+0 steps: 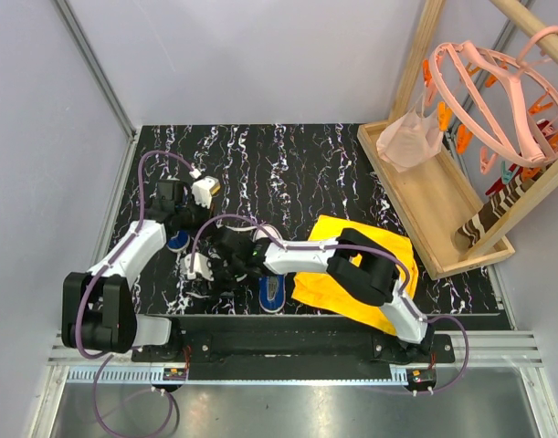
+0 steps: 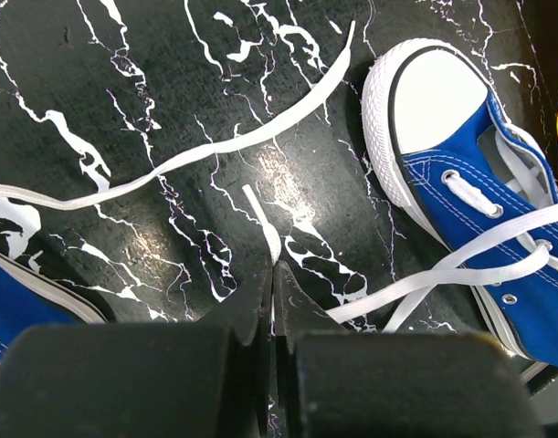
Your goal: Tie the shoes
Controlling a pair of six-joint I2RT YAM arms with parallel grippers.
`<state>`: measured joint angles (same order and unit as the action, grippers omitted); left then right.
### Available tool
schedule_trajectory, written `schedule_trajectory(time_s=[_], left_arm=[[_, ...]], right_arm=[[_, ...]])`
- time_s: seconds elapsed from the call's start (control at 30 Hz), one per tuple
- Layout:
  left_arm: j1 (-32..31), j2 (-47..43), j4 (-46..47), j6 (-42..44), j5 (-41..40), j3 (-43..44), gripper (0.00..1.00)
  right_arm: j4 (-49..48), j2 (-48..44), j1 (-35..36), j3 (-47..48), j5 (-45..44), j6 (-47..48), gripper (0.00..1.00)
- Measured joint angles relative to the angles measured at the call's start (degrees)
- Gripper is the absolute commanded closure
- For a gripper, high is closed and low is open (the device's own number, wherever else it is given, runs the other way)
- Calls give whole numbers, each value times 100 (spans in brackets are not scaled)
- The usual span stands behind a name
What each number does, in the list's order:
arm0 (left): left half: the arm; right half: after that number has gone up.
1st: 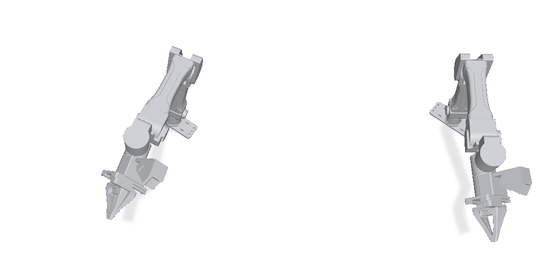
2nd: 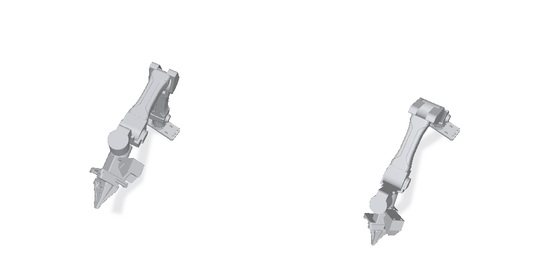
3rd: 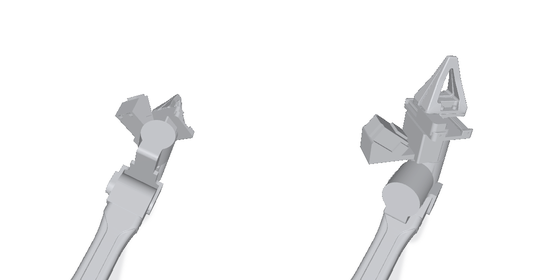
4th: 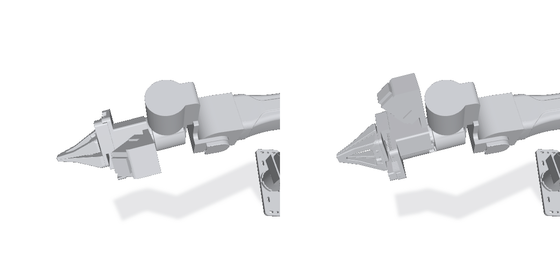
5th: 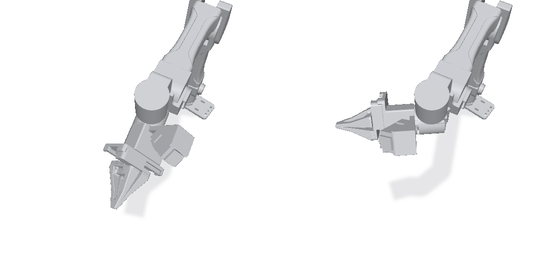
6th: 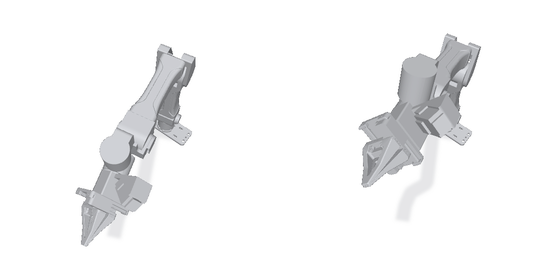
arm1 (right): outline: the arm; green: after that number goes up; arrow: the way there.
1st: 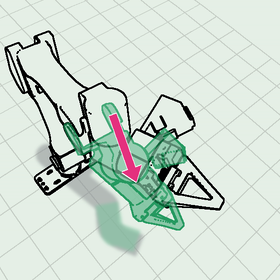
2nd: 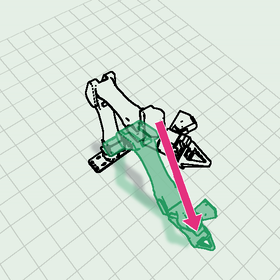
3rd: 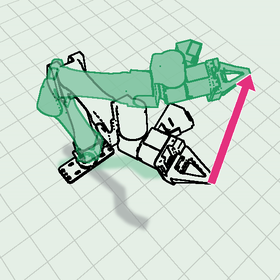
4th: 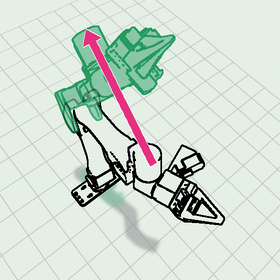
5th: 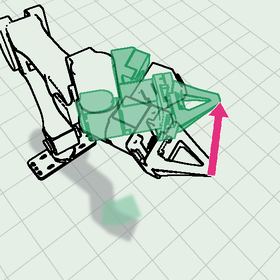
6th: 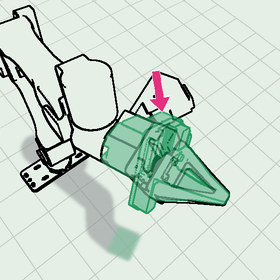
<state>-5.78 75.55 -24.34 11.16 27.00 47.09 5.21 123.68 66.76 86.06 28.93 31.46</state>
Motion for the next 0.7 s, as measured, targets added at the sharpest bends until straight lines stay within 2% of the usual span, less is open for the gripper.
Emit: schedule_trajectory(time_s=[0.2,0.27,0.33,0.37,0.43,0.47,0.7], left_arm=[[61,103,-2,68,92,0,100],[68,129,-4,92,116,0,100],[72,146,-2,107,133,0,100],[76,149,-4,109,144,0,100],[87,149,-2,114,151,0,100],[94,149,-4,122,157,0,100],[103,-63,-35,133,396,0,100]], right_arm=[[-68,243,105,55,13,203,48],[-90,286,164,55,26,260,55],[-116,299,216,61,35,343,64],[-116,299,240,61,26,376,79],[-114,299,269,61,17,450,95],[-109,299,275,59,15,472,100],[-50,-140,219,-409,-280,293,100]])
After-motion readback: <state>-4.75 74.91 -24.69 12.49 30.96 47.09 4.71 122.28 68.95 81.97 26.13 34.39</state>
